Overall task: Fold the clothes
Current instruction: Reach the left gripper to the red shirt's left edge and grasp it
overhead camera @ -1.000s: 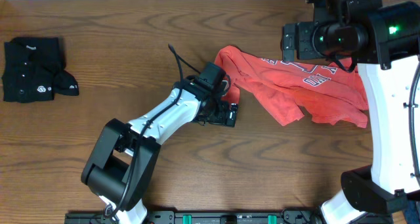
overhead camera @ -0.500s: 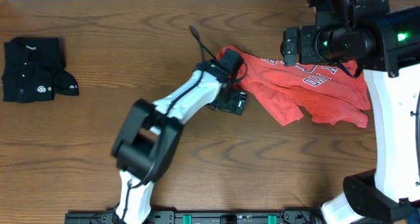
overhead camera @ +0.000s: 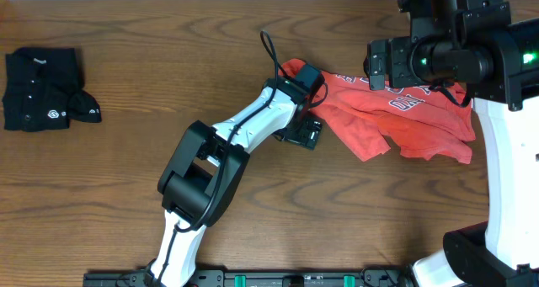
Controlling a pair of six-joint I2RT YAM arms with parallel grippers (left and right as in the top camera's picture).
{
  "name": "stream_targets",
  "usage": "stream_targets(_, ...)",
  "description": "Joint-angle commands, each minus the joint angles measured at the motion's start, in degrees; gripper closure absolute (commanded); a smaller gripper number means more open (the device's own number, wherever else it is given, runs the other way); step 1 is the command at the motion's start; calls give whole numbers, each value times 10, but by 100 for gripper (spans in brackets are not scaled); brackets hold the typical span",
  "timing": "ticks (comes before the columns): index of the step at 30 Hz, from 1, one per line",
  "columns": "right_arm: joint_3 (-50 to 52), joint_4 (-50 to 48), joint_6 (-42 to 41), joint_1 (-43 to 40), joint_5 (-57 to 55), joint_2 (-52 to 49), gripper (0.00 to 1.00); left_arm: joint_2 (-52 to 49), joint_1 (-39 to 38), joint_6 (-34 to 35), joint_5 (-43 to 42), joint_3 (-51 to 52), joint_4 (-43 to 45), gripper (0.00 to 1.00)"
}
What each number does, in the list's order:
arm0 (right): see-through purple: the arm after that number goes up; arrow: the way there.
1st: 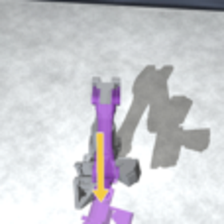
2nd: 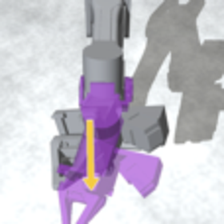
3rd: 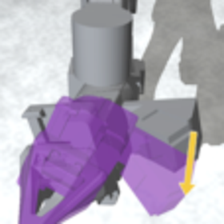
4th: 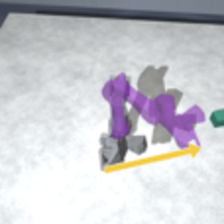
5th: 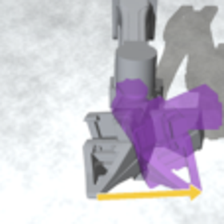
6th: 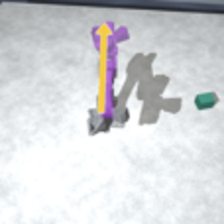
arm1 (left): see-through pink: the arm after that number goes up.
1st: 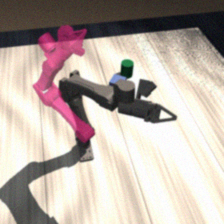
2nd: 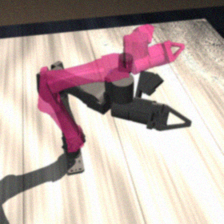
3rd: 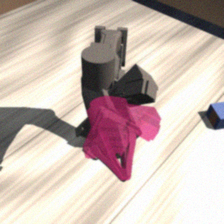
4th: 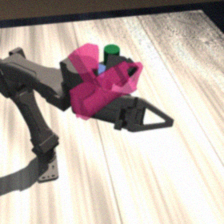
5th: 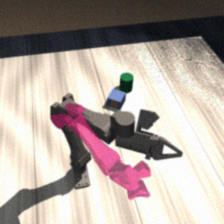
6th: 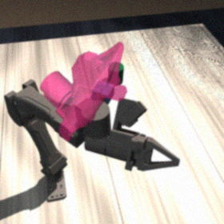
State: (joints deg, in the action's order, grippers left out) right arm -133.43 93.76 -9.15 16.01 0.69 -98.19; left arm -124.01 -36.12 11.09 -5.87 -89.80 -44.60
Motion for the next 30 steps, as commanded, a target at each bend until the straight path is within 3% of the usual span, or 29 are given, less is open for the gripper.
stream_targets(1, -8, 2, 13, 6, 4, 9, 1, -23, 1, -15, 10, -1, 1, 28)
stream_targets(3, -8, 2, 18, 5, 4, 9, 1, -23, 1, -14, 10, -1, 2, 40)
stream_targets(4, -8, 1, 20, 6, 5, 9, 1, -23, 1, -14, 10, -1, 3, 37)
stream_targets(5, -8, 1, 20, 6, 5, 9, 1, -23, 1, -14, 10, -1, 2, 14)
stream_targets(6, -8, 1, 20, 6, 4, 9, 1, -23, 1, -14, 10, -2, 2, 2)
stream_targets(19, -8, 2, 26, 5, 4, 9, 1, -5, -30, -6, 73, -156, -162, 2)
stream_targets(30, -8, 17, 26, 5, 4, 9, 1, -23, -48, -14, 89, -178, -151, 2)
